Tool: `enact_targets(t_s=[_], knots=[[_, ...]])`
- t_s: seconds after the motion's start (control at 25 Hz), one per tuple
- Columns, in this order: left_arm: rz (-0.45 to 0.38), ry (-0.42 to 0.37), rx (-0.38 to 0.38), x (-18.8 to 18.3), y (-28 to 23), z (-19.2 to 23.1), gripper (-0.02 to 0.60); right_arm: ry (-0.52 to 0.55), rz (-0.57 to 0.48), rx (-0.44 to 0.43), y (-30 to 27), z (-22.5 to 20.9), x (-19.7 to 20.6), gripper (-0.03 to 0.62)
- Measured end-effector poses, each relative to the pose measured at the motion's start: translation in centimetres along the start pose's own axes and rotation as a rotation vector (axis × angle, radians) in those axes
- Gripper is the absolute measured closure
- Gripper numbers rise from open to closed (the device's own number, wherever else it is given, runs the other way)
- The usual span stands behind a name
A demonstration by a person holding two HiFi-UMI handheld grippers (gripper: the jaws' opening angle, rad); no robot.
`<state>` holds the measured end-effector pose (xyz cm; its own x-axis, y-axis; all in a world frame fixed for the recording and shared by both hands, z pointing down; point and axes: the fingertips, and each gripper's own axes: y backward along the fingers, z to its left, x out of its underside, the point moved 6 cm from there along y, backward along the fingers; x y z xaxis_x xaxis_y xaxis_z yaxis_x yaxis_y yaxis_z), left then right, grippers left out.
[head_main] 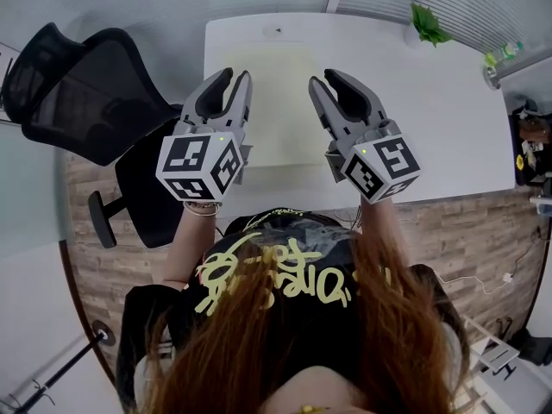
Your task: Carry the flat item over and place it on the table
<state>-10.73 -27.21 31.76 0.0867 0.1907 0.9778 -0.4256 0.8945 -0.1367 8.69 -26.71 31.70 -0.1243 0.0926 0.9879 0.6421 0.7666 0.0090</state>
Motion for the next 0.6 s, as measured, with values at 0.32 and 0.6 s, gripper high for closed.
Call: enact_targets(t_s=[0.32, 0.6], knots=[[-0.006, -0.009, -0.027, -0.05, 0.12, 0.27, 0.56, -0.017, 0.006, -0.003, -0.02, 0.27, 0.66, 0.508], [-0.011, -0.015, -0.048, -0.03, 0.21, 0.23, 0.586, -0.005, 0.002, -0.019, 0.11, 0.55, 0.66, 0.548]])
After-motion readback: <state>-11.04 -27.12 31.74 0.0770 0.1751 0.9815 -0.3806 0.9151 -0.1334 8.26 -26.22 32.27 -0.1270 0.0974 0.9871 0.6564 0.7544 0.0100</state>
